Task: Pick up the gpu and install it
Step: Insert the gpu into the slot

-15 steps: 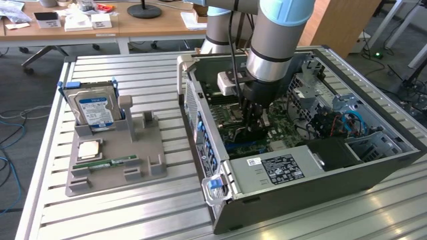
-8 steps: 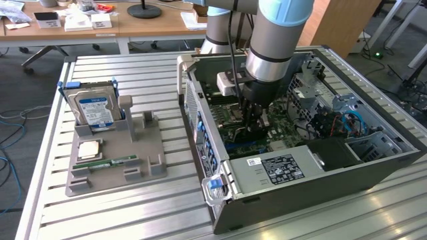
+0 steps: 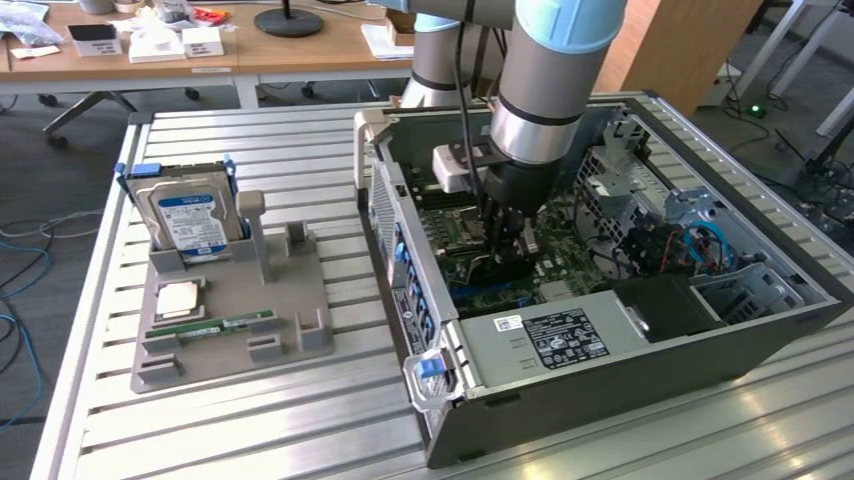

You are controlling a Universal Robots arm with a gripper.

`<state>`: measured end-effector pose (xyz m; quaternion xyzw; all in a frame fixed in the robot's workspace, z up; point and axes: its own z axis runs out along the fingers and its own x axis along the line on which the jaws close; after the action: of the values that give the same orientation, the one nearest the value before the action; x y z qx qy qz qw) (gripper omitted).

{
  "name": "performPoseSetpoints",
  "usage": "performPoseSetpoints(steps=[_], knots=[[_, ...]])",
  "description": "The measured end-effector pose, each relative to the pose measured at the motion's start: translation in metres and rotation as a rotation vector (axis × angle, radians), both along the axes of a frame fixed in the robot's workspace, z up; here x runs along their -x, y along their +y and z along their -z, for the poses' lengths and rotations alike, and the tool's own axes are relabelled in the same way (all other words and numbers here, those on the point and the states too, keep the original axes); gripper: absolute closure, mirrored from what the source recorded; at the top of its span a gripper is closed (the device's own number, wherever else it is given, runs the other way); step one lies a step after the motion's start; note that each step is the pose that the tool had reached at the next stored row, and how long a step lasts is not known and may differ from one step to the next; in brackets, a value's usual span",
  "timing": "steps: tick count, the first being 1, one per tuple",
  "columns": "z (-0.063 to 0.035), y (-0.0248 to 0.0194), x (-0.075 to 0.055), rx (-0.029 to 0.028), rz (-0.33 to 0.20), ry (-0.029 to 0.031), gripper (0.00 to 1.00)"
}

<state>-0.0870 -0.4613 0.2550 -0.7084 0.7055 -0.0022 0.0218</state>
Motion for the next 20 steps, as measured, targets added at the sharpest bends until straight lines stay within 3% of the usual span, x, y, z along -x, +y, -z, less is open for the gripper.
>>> performPoseSetpoints(steps=[20], knots=[[0.001, -0.0005, 0.0023, -0.001, 0.0, -0.0018, 0.75]])
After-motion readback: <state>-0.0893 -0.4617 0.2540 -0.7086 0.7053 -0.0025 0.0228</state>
